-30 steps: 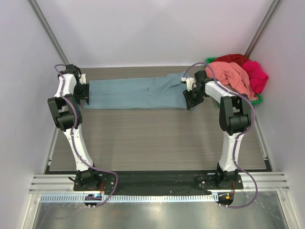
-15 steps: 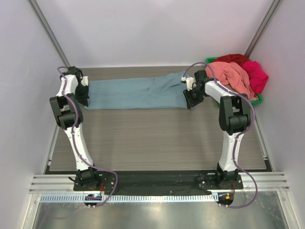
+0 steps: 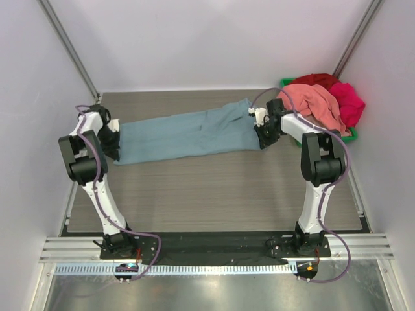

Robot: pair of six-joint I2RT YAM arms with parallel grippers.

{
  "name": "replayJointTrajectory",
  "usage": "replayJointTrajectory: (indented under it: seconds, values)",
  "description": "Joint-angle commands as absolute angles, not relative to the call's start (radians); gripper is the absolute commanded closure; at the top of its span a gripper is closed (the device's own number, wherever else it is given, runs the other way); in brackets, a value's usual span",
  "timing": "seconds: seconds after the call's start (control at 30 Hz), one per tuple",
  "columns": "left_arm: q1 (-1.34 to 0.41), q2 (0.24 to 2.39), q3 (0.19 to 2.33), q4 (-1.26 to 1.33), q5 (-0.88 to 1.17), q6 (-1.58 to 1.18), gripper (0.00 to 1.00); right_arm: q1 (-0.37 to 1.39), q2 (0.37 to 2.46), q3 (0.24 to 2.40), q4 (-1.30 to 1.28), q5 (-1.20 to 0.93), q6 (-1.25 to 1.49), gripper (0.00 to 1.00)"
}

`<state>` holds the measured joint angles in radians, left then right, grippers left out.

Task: Fold and stack the t-shirts
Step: Fold the tshirt

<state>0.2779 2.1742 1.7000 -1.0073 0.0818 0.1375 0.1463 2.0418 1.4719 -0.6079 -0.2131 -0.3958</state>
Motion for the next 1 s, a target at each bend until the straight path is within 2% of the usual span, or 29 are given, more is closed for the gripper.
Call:
replayJointTrajectory:
  seconds: [0.0,0.27,0.53,0.63,0.7,0.73,0.8,0.87,0.97]
  values:
    - [0.293,2.057,1.588,-1.032,0.092,0.189,1.00,0.140,1.973,1.398,-0.664,-0.201,-0.419,0.98]
    - [0.291,1.849,1.312,-1.006,0.084,0.222,1.00,0.138,1.842,1.267,-0.672,-0.202,-0.439,0.99]
    - [0.291,1.596,1.088,-1.025,0.077,0.232,1.00,0.141,1.764,1.252,-0.724,-0.196,-0.457,0.98]
    - [0.299,1.554,1.074,-1.054,0.058,0.232,0.88,0.144,1.707,1.313,-0.752,-0.173,-0.501,0.85]
    - [0.304,1.510,1.092,-1.080,0.048,0.235,0.71,0.153,1.687,1.402,-0.753,-0.167,-0.525,0.77]
    - [0.304,1.494,1.097,-1.088,0.034,0.238,0.58,0.155,1.692,1.437,-0.755,-0.173,-0.528,0.73]
    - [0.304,1.456,1.118,-1.101,0.029,0.245,0.46,0.175,1.729,1.552,-0.770,-0.186,-0.540,0.65]
    - [0.304,1.450,1.153,-1.101,0.046,0.250,0.43,0.193,1.768,1.656,-0.781,-0.216,-0.529,0.62]
    - [0.302,1.500,1.206,-1.111,0.135,0.244,0.44,0.244,1.860,1.771,-0.781,-0.227,-0.517,0.60]
